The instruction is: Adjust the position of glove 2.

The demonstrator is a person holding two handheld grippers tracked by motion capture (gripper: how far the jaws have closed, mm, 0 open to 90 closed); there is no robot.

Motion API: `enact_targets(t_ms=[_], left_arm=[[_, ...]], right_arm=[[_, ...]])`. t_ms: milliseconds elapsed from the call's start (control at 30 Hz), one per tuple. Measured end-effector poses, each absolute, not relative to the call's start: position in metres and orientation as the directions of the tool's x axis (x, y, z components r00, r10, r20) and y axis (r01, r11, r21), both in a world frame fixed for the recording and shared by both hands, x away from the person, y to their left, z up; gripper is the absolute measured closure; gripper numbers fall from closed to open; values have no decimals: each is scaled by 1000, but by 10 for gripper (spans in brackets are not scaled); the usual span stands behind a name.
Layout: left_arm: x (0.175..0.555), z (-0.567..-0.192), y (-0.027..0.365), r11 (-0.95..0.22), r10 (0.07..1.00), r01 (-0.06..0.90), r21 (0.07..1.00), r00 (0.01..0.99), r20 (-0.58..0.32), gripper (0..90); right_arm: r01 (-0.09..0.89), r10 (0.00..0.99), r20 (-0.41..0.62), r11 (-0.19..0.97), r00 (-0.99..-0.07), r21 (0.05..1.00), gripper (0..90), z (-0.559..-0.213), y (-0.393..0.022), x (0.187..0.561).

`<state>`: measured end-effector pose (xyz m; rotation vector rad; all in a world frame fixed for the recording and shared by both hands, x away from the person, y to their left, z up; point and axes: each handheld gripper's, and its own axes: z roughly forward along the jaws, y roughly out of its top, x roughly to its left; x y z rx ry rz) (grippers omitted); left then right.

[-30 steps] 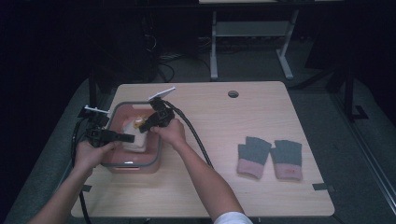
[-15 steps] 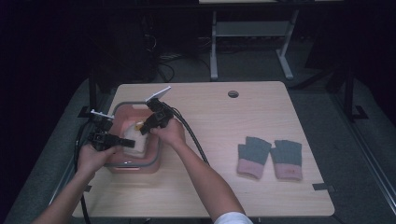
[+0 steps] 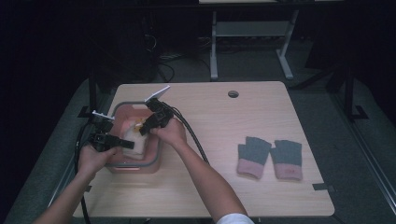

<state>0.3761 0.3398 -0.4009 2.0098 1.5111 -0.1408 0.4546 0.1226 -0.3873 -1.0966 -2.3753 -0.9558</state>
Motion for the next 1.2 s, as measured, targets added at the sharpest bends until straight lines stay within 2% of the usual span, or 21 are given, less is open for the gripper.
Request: enact_targets(t_ms=[200, 367, 433, 600, 733, 900, 1000, 1167, 1200], left_arm=[[376, -403, 341, -165, 844, 908, 384, 332, -421, 674], [376, -405, 341, -157, 846, 912, 379, 322, -426, 637], [376, -403, 342, -148, 847, 912, 382, 316, -428, 569], [376, -387, 346, -120, 854, 897, 425, 311, -416, 513], [376, -379, 347, -106, 860, 887, 449, 309, -407, 547], [376, -383, 341, -165, 855, 876, 453, 356, -377, 692], [378, -388, 336, -185, 857, 885, 428, 358, -370, 700], [381, -397, 327, -238, 881, 892, 385, 365, -301, 687], [381, -398, 327, -229, 879, 893, 387, 361, -312, 687]], right_arm=[[769, 525, 563, 451, -639, 452, 625, -382, 117, 456], [773, 528, 564, 441, -635, 457, 629, -379, 114, 456], [772, 527, 565, 442, -635, 456, 628, -379, 113, 456], [768, 524, 562, 438, -640, 466, 627, -375, 109, 455], [769, 523, 563, 432, -639, 471, 627, -372, 105, 453], [771, 518, 571, 416, -637, 483, 618, -368, 95, 451], [766, 518, 565, 417, -642, 489, 614, -367, 92, 450], [766, 516, 566, 416, -643, 491, 614, -364, 83, 447], [762, 510, 566, 415, -647, 497, 615, -365, 82, 447]])
